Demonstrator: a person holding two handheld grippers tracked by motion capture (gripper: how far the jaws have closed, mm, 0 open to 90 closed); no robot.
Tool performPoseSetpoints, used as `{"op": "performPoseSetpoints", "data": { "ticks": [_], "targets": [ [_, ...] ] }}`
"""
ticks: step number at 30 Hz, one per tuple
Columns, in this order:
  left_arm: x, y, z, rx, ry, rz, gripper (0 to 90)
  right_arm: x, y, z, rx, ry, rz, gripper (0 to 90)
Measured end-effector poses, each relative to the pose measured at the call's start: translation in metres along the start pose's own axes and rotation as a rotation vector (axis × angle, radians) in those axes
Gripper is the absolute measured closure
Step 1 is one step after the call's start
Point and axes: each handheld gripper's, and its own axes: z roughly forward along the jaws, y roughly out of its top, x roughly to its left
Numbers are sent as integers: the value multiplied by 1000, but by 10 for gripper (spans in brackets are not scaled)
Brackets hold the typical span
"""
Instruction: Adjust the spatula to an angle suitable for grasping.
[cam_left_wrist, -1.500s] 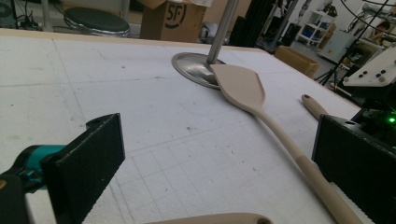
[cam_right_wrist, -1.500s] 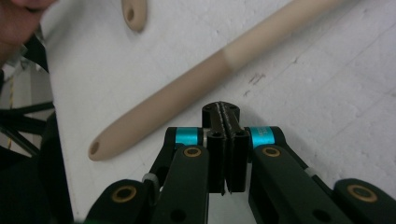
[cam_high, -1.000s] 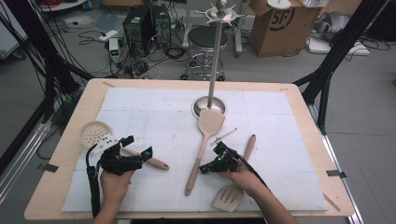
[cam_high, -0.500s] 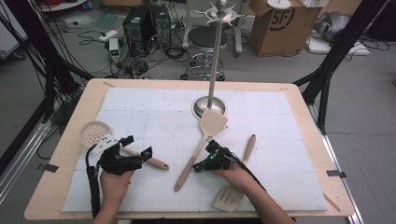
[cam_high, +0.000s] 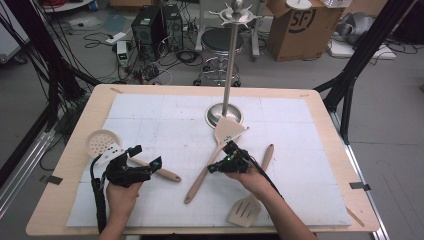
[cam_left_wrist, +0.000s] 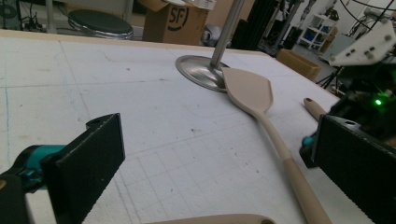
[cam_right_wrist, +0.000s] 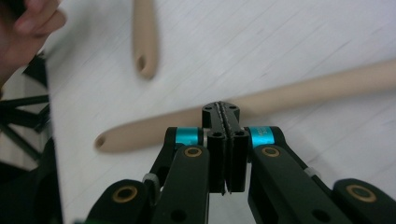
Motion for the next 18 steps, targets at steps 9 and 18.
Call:
{"op": "performPoseSetpoints", "data": {
  "ticks": [9, 18],
  "targets": [
    [0, 0, -1, 1, 0, 1, 30, -26, 41, 10, -20, -44, 49, 894],
    [1, 0, -1, -1, -3, -6, 30, -32, 54, 40, 52, -104, 33, 894]
  ]
}}
